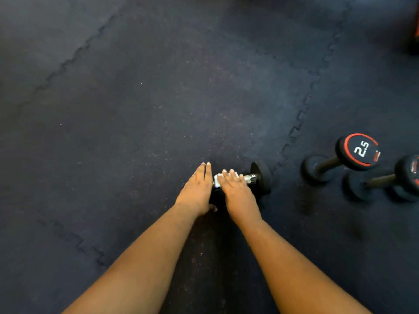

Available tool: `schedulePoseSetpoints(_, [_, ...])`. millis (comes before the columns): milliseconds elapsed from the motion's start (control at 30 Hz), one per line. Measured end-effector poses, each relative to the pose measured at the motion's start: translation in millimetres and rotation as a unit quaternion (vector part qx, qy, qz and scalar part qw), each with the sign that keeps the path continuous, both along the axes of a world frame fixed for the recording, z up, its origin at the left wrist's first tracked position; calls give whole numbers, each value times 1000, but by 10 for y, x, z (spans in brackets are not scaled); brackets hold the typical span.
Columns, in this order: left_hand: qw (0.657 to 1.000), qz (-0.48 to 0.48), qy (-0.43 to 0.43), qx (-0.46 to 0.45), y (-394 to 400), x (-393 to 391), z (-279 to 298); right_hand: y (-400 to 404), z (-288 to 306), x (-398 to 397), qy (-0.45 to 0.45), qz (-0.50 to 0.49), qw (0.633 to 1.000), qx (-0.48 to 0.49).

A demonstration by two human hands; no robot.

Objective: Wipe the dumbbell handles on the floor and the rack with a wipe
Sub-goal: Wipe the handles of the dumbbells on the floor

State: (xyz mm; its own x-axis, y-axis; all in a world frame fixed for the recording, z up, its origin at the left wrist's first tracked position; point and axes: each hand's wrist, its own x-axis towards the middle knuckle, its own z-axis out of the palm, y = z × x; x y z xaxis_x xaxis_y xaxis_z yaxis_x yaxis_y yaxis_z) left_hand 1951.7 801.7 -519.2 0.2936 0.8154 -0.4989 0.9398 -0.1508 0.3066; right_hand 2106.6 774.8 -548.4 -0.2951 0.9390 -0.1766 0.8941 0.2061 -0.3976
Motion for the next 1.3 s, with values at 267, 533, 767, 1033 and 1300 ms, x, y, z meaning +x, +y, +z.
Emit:
schedulePoseSetpoints(267, [997,-48,57,17,-25,-2,-93,-95,-214,98,-94,69,993,27])
schedulePoseSetpoints(533, [996,-56,62,2,97,-15,-42,-230,-182,217,-76,89,992,48])
schedulePoseSetpoints(767, [997,-37,58,-17,111,41,-62,200,-196,58,-72,75,994,-32])
schedulePoseSetpoints(1033, [996,-41,71,-34,132,50,-27,242,-142,76,-154,126,979,-54])
schedulePoseSetpoints(1300, [997,-36,58,-25,91,26,-35,-208,-159,304,-120,108,987,9])
